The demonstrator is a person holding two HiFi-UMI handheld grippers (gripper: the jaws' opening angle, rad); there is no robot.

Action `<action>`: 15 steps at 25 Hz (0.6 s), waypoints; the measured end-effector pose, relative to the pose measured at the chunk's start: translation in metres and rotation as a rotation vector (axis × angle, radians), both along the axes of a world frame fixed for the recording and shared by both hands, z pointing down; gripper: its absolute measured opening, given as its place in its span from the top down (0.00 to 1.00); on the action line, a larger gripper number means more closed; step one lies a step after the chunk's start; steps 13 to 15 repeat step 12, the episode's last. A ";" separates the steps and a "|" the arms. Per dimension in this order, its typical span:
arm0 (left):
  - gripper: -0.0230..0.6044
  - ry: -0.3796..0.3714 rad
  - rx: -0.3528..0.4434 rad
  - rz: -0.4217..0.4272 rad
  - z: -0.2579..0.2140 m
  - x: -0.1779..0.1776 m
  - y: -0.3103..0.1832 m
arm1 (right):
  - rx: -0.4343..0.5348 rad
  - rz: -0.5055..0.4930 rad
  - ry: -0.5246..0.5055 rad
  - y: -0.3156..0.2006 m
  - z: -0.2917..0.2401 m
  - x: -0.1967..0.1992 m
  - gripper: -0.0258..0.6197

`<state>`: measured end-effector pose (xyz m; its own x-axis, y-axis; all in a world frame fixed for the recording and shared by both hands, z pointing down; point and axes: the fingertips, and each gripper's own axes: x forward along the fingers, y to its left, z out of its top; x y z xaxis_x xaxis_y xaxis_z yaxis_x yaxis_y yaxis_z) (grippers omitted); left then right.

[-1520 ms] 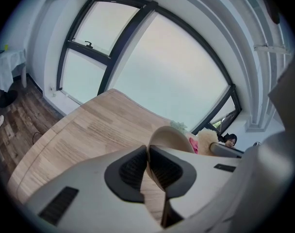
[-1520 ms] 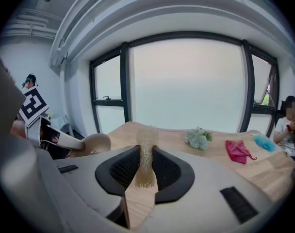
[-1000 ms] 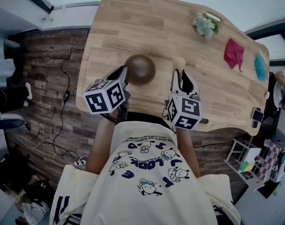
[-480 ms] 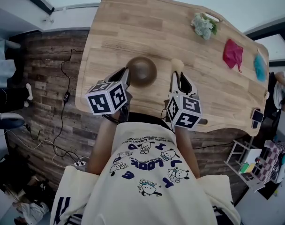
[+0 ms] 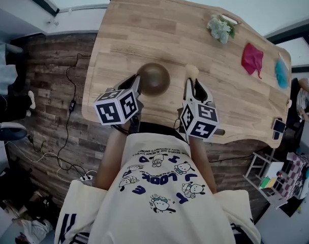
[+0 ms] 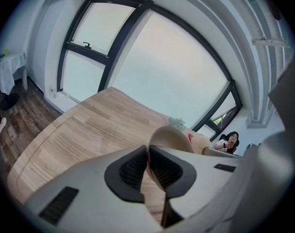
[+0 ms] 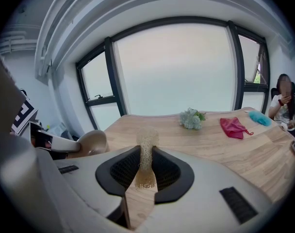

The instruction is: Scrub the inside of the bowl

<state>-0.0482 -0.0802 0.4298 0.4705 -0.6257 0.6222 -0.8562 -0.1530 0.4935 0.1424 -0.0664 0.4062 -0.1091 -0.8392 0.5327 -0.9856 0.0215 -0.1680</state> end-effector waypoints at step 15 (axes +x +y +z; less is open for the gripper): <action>0.89 -0.002 -0.002 0.009 -0.001 -0.001 -0.002 | -0.020 0.013 -0.021 -0.002 0.003 -0.001 0.85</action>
